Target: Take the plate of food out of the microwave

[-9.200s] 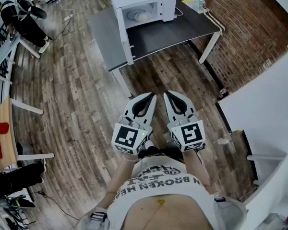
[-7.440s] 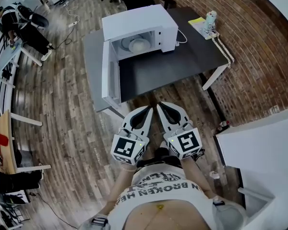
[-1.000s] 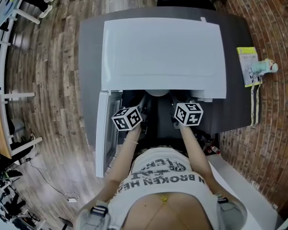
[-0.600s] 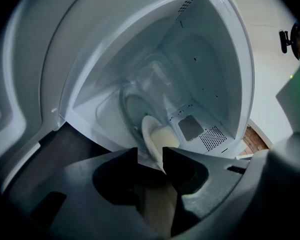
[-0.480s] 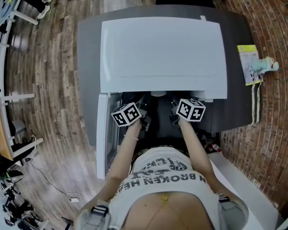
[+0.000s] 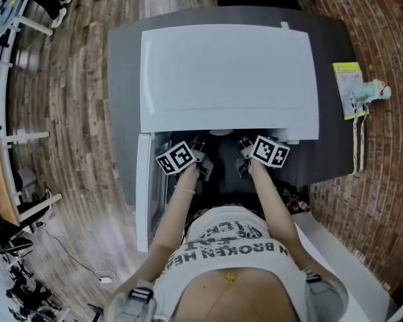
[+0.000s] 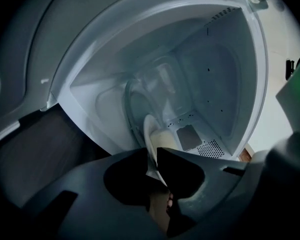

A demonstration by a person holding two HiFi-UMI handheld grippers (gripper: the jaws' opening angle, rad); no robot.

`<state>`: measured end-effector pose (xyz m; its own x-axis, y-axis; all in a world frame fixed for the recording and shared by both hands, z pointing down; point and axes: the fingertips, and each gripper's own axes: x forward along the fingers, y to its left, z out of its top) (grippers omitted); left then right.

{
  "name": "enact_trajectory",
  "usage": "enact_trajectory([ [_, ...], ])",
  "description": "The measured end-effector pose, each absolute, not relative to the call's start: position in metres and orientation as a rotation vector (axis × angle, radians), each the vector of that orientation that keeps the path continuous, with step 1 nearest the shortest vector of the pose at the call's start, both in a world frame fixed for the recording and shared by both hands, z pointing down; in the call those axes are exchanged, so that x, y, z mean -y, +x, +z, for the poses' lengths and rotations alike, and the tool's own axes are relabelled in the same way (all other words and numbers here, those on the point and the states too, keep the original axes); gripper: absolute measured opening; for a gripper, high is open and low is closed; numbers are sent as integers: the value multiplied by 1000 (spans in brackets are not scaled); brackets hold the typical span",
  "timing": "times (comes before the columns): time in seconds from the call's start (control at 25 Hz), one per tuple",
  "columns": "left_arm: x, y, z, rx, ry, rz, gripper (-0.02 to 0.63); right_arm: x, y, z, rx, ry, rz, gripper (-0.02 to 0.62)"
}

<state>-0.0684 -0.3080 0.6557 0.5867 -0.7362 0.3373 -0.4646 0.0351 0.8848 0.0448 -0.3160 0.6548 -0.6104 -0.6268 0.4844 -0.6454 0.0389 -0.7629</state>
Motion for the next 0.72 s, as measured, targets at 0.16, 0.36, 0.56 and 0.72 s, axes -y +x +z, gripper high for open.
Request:
enact_trajectory([
  [0.16,309,-68,657,1026,1607,-286,61,316,45,656,2259,1390,1701,59],
  [0.36,308,-68,657,1023,1615,-275,60,317,46,656,2264,1389,1667,60],
  [0.56,305,-68,656,1032,1624,-260,58,316,46,656,2260,1385,1645,60],
  [0.72,303,-68,653,1045,1651,-252,58,315,45,653,2272,1377,1638,59],
])
